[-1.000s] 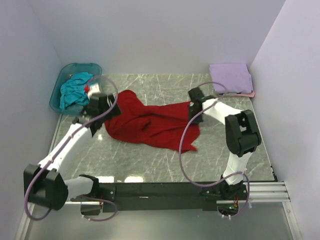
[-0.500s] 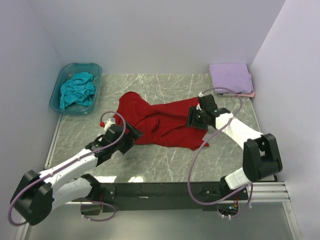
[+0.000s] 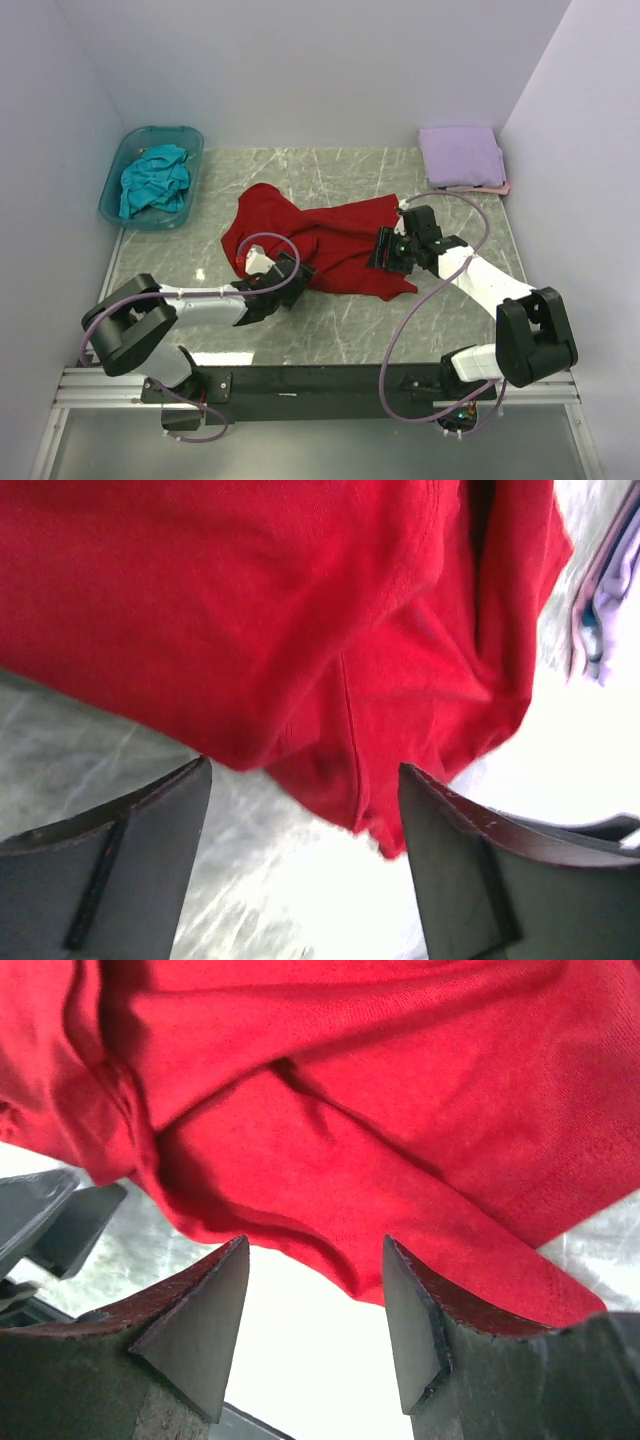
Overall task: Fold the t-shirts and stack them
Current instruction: Flatten the tshirt out
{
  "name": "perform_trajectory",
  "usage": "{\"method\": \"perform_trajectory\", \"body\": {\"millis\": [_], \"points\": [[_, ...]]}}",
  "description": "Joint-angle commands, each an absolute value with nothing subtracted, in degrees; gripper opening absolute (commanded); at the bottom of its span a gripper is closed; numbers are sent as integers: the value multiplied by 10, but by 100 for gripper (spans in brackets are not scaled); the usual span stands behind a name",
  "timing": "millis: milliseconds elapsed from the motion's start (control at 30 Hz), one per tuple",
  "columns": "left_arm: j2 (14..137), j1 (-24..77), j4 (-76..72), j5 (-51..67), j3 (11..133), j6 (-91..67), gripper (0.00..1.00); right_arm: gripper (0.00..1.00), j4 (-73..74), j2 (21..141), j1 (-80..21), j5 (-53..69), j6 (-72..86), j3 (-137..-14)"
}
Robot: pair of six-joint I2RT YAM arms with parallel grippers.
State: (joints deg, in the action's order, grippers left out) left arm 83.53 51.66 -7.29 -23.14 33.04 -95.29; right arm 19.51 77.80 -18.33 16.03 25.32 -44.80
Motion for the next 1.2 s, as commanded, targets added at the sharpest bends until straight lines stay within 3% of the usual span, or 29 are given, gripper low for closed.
{"method": "perform_trajectory", "body": {"millis": [0, 233, 333, 433, 467, 500, 700, 833, 967, 1167], "points": [[857, 519, -100, -301, 346, -987, 77, 63, 163, 760, -178, 179, 252, -446], [888, 519, -84, -338, 359, -983, 60, 63, 156, 771, -176, 189, 250, -440], [870, 519, -72, -352, 355, -978, 42, 62, 157, 773, -178, 193, 248, -440], [851, 519, -44, -371, 359, -951, 18, 62, 161, 775, -177, 192, 246, -440], [837, 519, -27, -376, 370, -943, 4, 62, 161, 775, -177, 194, 244, -441], [829, 519, 19, -387, 375, -930, 1, 63, 164, 776, -178, 193, 243, -443], [722, 511, 185, -408, 405, -904, 1, 62, 185, 782, -177, 170, 236, -453], [613, 498, 192, -385, 375, -859, 5, 63, 192, 825, -176, 172, 242, -459], [529, 472, 233, -345, 356, -825, 1, 63, 196, 868, -169, 176, 247, -465], [430, 368, 382, -301, 402, -712, 1, 63, 207, 939, -143, 190, 253, -503]]}}
